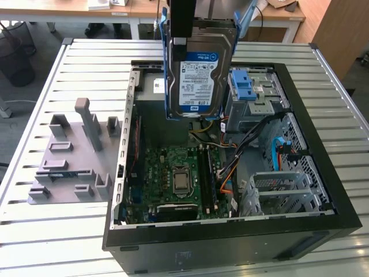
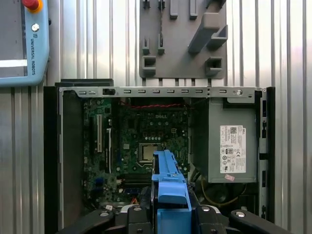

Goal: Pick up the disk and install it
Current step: 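Pick up the disk, then insert the disk into the insertion slot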

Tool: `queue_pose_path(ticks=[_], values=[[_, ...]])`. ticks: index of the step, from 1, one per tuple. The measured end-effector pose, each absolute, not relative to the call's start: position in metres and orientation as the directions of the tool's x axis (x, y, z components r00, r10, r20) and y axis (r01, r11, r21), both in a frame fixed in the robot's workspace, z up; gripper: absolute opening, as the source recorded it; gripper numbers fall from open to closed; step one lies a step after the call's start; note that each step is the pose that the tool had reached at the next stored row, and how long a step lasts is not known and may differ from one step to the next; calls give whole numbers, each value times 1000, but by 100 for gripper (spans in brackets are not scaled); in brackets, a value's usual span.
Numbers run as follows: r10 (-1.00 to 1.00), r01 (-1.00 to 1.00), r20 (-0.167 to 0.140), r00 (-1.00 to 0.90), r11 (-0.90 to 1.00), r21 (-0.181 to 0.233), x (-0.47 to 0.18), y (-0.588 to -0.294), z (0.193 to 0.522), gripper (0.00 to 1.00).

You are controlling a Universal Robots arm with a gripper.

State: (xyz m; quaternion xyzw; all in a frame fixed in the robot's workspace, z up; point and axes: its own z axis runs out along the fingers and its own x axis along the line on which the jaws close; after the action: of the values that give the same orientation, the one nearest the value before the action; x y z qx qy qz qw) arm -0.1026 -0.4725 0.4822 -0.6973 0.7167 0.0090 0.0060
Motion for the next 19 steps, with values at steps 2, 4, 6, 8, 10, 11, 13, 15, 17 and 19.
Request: queue_pose_path(ticks=[2, 4, 6, 8, 10, 11, 13, 15, 17, 19], values=[[-999, -1000, -21, -28, 28, 5, -100, -474, 482, 36], [-999, -1000, -21, -28, 28, 5, -96, -476, 482, 36], [-999, -1000, -21, -28, 28, 5, -94, -477, 482, 36], [-999, -1000, -21, -28, 28, 5, -91, -479, 482, 36], [-999, -1000, -21, -28, 28, 5, -88, -479, 482, 36], [-999, -1000, -21, -28, 28, 5, -88, -479, 482, 36], [-999, -1000, -21, -28, 28, 5, -87, -479, 482, 36], [-999, -1000, -21, -28, 28, 5, -87, -479, 482, 36], [-999, -1000, -21, -28, 28, 5, -85, -479, 482, 36], [-999, -1000, -21, -28, 28, 5, -85, -479, 482, 36]])
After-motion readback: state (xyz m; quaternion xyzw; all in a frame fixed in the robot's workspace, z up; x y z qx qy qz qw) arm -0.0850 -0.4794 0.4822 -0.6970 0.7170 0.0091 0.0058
